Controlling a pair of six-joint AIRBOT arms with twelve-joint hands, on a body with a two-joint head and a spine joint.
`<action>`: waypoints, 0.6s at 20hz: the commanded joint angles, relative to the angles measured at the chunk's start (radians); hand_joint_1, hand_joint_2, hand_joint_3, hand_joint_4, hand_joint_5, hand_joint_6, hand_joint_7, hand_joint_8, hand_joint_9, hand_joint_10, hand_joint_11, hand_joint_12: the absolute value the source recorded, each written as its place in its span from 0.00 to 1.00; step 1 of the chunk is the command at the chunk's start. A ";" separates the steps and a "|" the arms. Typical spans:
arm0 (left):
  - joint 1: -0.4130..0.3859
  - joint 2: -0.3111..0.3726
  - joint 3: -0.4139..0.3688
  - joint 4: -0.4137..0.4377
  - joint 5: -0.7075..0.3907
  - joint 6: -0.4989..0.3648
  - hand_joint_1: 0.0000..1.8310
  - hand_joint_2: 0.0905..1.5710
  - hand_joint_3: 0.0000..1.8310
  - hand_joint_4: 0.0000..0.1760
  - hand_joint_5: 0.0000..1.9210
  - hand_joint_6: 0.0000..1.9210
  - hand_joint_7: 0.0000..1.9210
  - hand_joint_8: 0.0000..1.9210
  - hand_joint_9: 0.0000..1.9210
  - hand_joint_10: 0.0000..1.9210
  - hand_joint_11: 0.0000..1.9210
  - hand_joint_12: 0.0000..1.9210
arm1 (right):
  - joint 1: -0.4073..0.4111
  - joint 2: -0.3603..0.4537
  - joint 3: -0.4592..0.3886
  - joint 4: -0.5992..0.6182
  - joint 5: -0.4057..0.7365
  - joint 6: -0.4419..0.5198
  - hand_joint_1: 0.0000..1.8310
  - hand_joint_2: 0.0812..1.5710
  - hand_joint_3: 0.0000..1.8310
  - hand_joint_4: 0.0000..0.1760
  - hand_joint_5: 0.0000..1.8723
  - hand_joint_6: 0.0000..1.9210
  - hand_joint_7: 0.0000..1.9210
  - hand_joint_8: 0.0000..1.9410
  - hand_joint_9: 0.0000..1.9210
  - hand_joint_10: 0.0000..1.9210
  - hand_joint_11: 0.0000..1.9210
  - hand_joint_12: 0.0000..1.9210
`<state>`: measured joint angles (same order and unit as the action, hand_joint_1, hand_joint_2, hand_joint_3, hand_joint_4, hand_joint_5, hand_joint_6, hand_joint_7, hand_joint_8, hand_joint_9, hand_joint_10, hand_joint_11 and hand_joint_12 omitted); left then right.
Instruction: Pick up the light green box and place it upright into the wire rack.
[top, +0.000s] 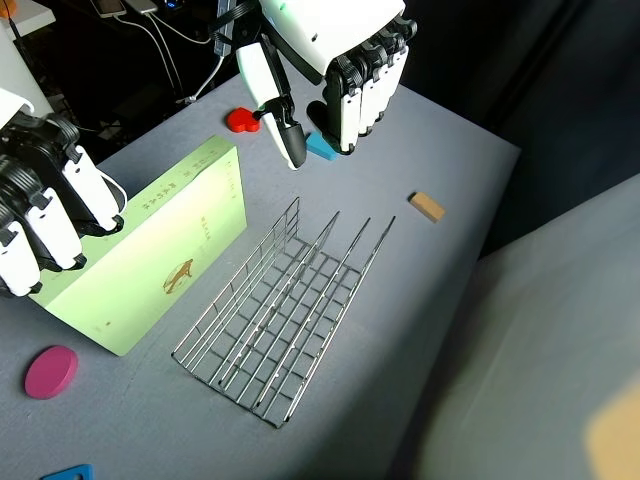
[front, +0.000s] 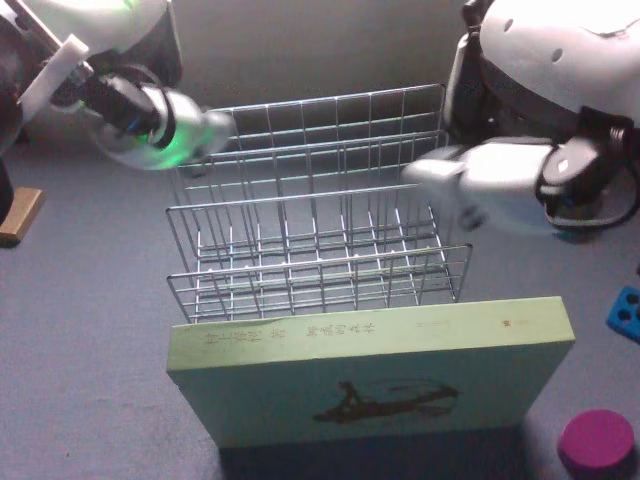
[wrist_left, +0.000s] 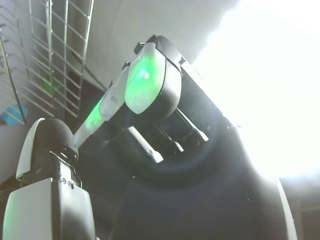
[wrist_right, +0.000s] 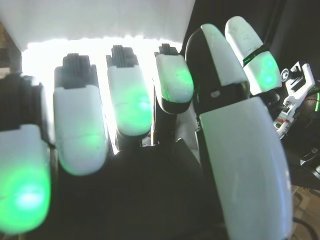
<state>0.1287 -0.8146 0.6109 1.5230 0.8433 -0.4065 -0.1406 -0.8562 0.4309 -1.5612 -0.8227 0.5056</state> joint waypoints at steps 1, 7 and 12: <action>-0.014 0.000 0.003 0.090 0.010 0.007 0.06 0.71 0.01 0.58 0.11 0.00 0.08 0.00 0.08 0.01 0.00 0.34 | 0.009 0.000 0.002 -0.083 -0.004 0.006 0.04 0.64 0.01 0.46 0.05 0.00 0.05 0.00 0.03 0.00 0.00 0.26; -0.025 0.005 0.024 0.090 -0.017 0.039 0.05 0.72 0.01 0.58 0.11 0.00 0.08 0.00 0.08 0.00 0.00 0.34 | 0.020 -0.001 0.002 -0.033 0.010 -0.007 0.04 0.64 0.00 0.46 0.05 0.00 0.05 0.00 0.03 0.00 0.00 0.26; -0.023 0.035 0.024 0.090 -0.037 0.054 0.05 0.72 0.00 0.58 0.11 0.00 0.08 0.00 0.08 0.00 0.00 0.34 | 0.062 -0.010 0.002 0.168 0.061 -0.128 0.04 0.64 0.00 0.46 0.05 0.00 0.05 0.00 0.03 0.00 0.00 0.23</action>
<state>0.1184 -0.7807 0.6296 1.5265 0.7971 -0.3592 -0.0879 -0.8650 0.4343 -1.3117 -0.7898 0.3668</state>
